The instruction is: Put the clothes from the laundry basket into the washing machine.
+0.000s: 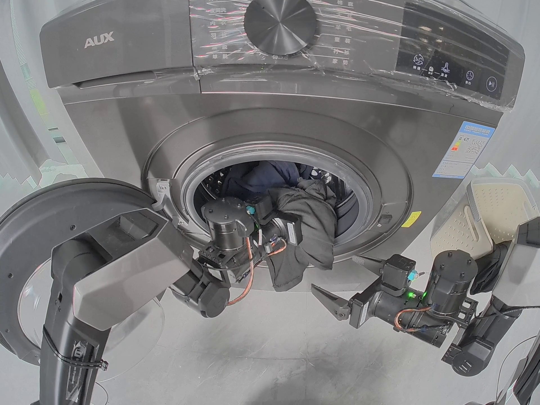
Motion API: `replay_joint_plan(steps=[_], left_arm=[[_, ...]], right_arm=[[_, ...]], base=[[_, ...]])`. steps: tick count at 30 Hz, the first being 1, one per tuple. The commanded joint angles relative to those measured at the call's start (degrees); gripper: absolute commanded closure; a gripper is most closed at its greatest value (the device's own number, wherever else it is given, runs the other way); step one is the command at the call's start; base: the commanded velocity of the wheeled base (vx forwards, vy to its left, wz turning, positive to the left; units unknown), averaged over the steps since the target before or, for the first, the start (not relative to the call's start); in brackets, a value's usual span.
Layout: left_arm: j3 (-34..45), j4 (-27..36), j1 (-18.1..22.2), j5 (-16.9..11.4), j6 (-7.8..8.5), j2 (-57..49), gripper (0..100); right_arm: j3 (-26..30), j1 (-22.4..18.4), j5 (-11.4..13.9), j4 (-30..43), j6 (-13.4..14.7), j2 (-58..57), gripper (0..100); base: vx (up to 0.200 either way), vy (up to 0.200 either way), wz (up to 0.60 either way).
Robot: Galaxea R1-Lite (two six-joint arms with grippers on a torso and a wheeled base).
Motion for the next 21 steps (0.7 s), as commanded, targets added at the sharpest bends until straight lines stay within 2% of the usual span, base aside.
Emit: replay_joint_plan(steps=[1, 2, 3, 5, 10, 13, 16, 21], left_arm=[[-10.3, 5.0, 1.2, 2.3, -0.05, 4.6, 100], [-10.7, 5.1, 1.2, 2.4, -0.05, 4.8, 100], [-15.4, 7.5, 1.3, 4.0, -0.05, 6.0, 100], [-19.0, 10.3, 1.5, 5.2, -0.05, 6.7, 100], [-24.1, 15.5, 2.2, 5.8, -0.14, 7.5, 100], [-30.9, 18.6, 3.0, 7.9, -0.23, 9.5, 100], [-33.7, 19.6, 3.5, 8.4, -0.32, 10.4, 100], [-33.7, 19.9, 3.3, 8.5, -0.32, 10.4, 100]], right_arm=[[-0.1, 0.1, 0.0, 0.0, 0.0, 0.2, 0], [-0.1, 0.1, 0.0, 0.0, 0.0, 0.2, 0], [-0.1, 0.0, 0.0, 0.0, 0.0, 0.2, 0], [0.0, 0.0, 0.0, 0.0, 0.0, 0.2, 0], [-0.2, 0.0, 0.0, 0.0, 0.0, 0.2, 0], [-0.3, 0.0, 0.0, 0.0, 0.0, 0.2, 0], [-0.3, 0.0, 0.0, 0.0, 0.0, 0.2, 0], [-0.4, 0.1, 0.0, 0.0, 0.0, 0.2, 0]], base=[[0.0, 0.0, 0.0], [0.0, 0.0, 0.0], [0.0, 0.0, 0.0], [0.0, 0.0, 0.0], [0.0, 0.0, 0.0], [0.0, 0.0, 0.0], [0.0, 0.0, 0.0], [0.0, 0.0, 0.0]])
